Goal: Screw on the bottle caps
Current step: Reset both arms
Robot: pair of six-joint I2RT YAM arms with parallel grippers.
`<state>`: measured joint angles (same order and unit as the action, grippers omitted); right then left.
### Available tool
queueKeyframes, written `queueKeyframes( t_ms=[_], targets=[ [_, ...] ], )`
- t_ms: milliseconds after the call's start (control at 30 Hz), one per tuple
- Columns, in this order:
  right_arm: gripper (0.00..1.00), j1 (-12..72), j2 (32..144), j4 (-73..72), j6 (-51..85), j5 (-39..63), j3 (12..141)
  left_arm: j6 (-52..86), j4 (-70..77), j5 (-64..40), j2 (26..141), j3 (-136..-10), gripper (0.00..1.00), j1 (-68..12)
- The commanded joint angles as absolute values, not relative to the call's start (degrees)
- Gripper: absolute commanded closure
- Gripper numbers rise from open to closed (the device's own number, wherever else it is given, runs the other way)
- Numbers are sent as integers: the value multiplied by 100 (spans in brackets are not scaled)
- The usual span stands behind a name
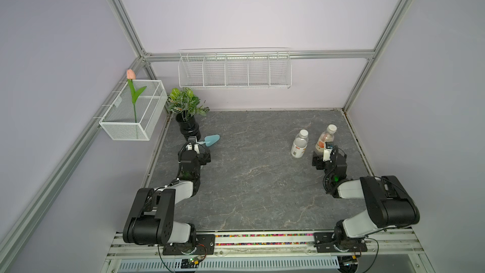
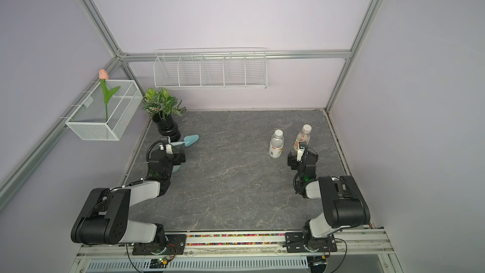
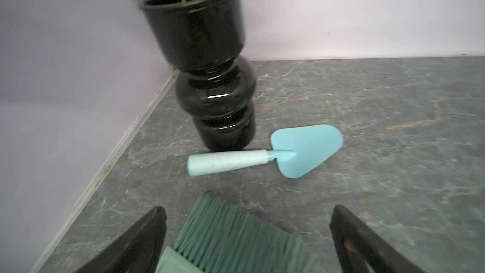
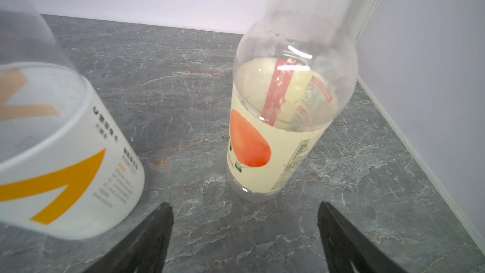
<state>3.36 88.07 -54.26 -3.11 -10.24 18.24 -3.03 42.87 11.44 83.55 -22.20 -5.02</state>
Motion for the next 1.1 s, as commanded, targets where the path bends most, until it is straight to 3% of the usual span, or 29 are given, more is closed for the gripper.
queueKeyframes(
  t_ms=[0, 300, 1067],
  targets=[
    [11, 303, 8772, -5531, -378, -1002, 1907, -225, 5079, 755, 8709, -2124, 1, -457],
    [11, 290, 8795, -5479, -345, -1056, 1951, 86, 4407, 1316, 8663, -2445, 1, -446],
    [11, 229, 8800, -5309, -299, -951, 2039, 85, 4400, 1324, 8666, -2445, 1, -440]
  ],
)
